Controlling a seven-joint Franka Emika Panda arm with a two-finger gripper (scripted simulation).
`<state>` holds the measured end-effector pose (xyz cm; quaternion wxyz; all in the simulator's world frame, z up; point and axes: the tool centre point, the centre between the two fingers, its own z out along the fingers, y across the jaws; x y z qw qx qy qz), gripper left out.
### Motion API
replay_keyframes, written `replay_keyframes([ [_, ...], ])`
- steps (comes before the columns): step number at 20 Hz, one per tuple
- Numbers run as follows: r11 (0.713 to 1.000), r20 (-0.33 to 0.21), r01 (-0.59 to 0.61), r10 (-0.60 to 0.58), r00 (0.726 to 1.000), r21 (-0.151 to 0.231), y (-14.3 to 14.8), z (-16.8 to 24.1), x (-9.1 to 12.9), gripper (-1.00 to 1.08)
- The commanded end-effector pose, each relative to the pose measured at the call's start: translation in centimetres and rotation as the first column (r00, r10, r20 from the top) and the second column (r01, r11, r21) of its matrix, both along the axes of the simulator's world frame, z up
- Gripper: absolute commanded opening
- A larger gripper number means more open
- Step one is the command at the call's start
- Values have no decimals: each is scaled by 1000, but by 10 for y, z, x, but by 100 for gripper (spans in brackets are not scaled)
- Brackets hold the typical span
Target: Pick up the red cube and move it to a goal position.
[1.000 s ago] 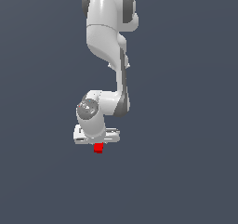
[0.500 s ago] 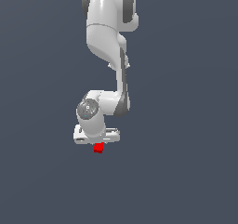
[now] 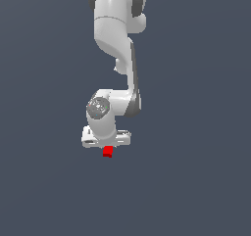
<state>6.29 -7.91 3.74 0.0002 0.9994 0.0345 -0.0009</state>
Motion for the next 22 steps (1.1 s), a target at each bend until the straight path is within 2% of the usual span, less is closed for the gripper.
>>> replay_keyframes([
  [1, 1000, 2, -1, 1, 1000, 0, 10, 10, -6, -100],
  [15, 1000, 2, -1, 1, 1000, 0, 93, 92, -59, -100],
  [22, 1000, 2, -2, 2, 1000, 0, 122, 121, -76, -100],
])
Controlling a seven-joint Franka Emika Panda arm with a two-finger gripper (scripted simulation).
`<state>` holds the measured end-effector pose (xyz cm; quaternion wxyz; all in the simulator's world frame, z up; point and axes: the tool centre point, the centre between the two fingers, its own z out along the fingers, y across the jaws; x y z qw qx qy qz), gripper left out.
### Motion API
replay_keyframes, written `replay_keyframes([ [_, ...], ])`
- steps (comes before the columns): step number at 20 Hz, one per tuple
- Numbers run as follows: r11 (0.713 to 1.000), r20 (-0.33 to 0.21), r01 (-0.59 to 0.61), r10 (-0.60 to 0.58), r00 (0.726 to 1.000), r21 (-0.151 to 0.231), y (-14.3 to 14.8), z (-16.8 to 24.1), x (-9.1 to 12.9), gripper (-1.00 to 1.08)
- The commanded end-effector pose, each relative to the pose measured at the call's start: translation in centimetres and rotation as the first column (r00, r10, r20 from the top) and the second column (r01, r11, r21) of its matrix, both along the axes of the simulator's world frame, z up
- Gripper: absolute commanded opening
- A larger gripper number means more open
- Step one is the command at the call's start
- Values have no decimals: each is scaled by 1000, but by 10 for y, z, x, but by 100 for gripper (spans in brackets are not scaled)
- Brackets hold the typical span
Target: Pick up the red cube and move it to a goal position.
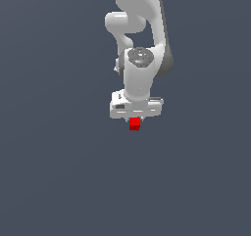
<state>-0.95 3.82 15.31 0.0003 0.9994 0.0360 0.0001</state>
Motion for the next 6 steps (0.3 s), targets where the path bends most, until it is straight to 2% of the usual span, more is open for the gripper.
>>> replay_keyframes([
  [1, 1000, 0, 1, -1, 1000, 0, 7, 8, -5, -100],
  [6, 1000, 0, 1, -1, 1000, 0, 13, 14, -8, -100],
])
